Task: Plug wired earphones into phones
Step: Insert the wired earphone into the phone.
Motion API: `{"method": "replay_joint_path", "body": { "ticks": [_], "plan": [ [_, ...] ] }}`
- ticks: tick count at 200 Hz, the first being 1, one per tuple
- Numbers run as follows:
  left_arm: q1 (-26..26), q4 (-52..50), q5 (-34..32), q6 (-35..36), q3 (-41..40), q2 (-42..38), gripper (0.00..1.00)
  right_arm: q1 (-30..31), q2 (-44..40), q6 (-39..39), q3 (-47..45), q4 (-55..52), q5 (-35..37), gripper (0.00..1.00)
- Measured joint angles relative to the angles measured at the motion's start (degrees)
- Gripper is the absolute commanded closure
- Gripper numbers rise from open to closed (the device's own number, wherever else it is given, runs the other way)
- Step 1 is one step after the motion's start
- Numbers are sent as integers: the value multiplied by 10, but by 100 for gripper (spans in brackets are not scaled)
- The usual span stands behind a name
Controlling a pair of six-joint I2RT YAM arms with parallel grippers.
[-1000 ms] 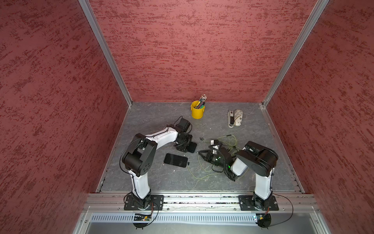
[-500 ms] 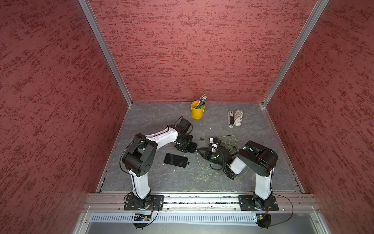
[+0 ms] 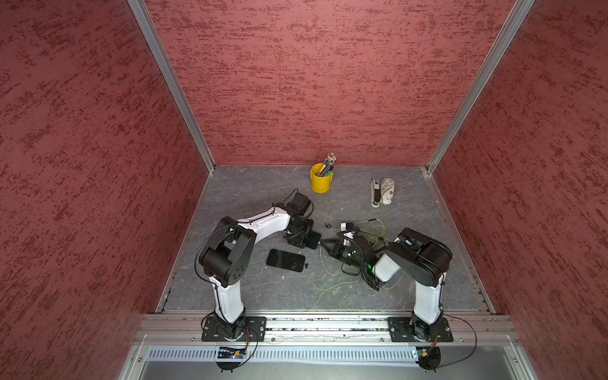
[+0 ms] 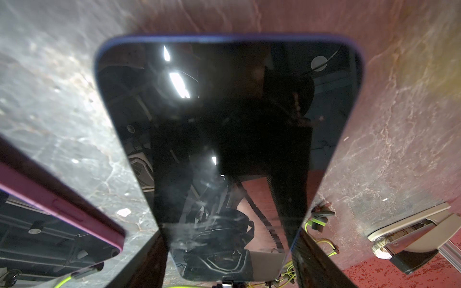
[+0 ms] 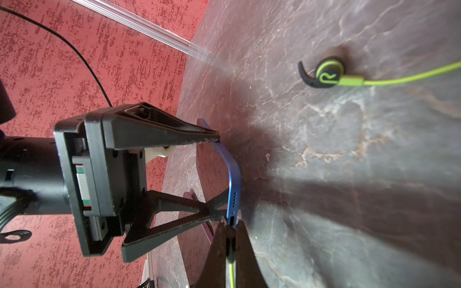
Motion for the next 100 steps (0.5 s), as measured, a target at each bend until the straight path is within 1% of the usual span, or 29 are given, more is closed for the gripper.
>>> {"method": "replay_joint_path", "body": {
  "ticks": [100],
  "plan": [
    [0, 0, 0, 0, 0, 0, 35, -1, -4, 0, -14, 0, 2, 100]
  ]
}}
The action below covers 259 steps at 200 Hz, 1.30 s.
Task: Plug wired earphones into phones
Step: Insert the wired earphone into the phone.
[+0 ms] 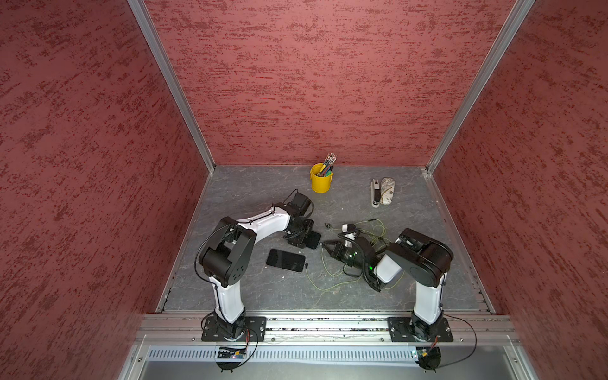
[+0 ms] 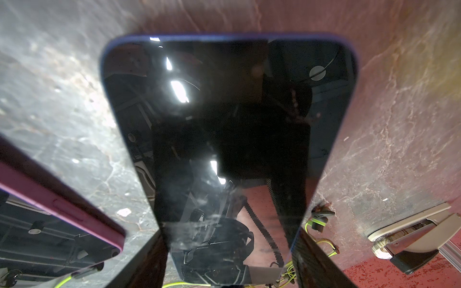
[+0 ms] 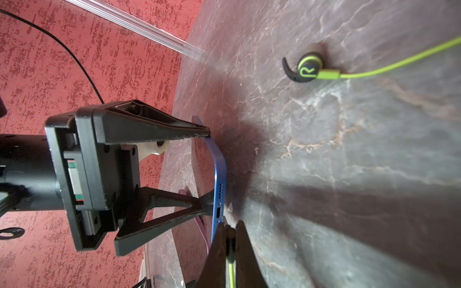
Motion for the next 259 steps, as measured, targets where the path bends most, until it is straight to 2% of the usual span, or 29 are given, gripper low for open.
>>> {"method": "replay_joint_path", "body": {
  "ticks": [259],
  "plan": [
    [-1, -1, -8, -9, 0, 0, 35, 0, -1, -4, 23, -24, 2, 100]
  ]
}}
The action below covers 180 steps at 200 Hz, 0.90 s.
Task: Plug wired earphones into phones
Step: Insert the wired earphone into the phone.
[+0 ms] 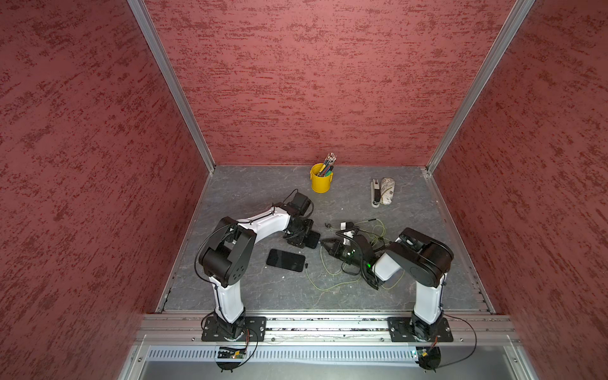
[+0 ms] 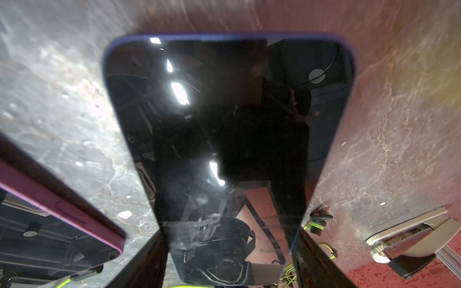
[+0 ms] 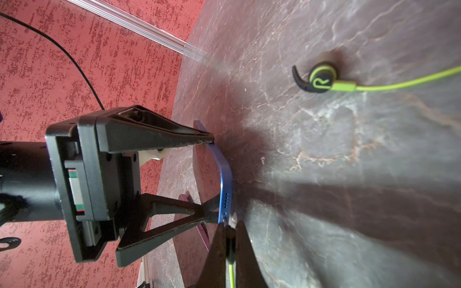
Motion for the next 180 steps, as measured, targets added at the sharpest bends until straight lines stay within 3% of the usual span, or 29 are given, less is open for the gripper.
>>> {"method": "replay_joint_path", "body": {
  "ticks": [134, 157, 180],
  "plan": [
    [-3, 19, -36, -50, 0, -3, 35, 6, 0, -3, 53, -64, 29, 100],
    [-3, 21, -40, -56, 0, -3, 35, 6, 0, -2, 55, -64, 31, 93],
    [-1, 15, -40, -56, 0, -3, 35, 7, -1, -3, 55, -70, 35, 79]
  ]
}}
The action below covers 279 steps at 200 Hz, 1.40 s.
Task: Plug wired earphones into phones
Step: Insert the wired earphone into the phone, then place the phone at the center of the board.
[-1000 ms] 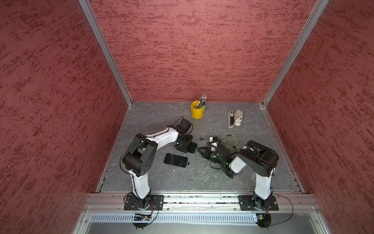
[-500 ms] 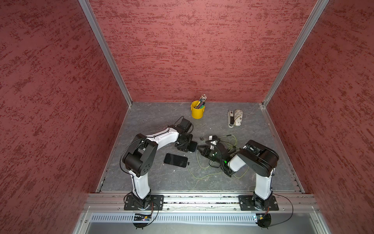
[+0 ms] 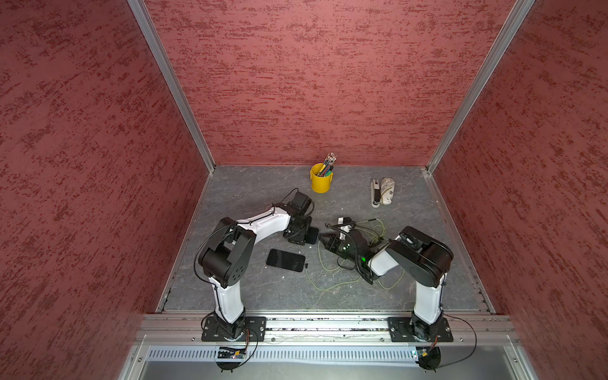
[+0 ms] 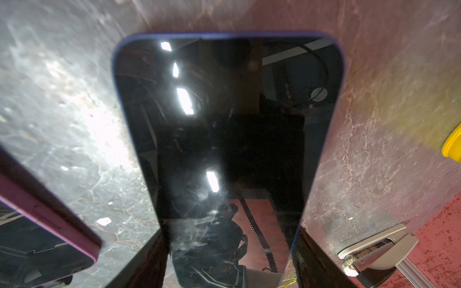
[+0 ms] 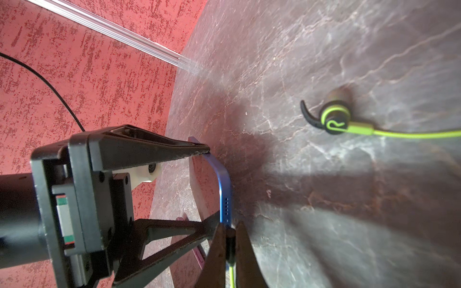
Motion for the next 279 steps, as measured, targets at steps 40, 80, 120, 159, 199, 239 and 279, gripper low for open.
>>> {"method": "replay_joint_path", "body": {
  "ticks": [40, 80, 120, 159, 199, 239, 279],
  "plan": [
    [11, -58, -17, -1, 0, 0, 35, 1, -44, -10, 0, -37, 22, 33],
    [39, -93, -55, -9, 4, 3, 33, 1, -91, -24, 0, -73, 31, 26],
    [56, -122, -87, -13, 44, 39, 31, 1, -175, -46, -5, -148, 53, 25],
    [64, -122, -85, -8, 65, 64, 29, 1, -289, -72, -30, -238, 92, 25],
    [62, -109, -69, -3, 77, 73, 19, 1, -400, -92, -57, -337, 146, 20],
    [50, -78, -63, 13, 85, 73, 0, 1, -484, -116, -57, -438, 205, 1],
    [59, -88, -61, 121, 65, 2, 0, 1, -540, -171, -16, -559, 302, 1]
  ]
}}
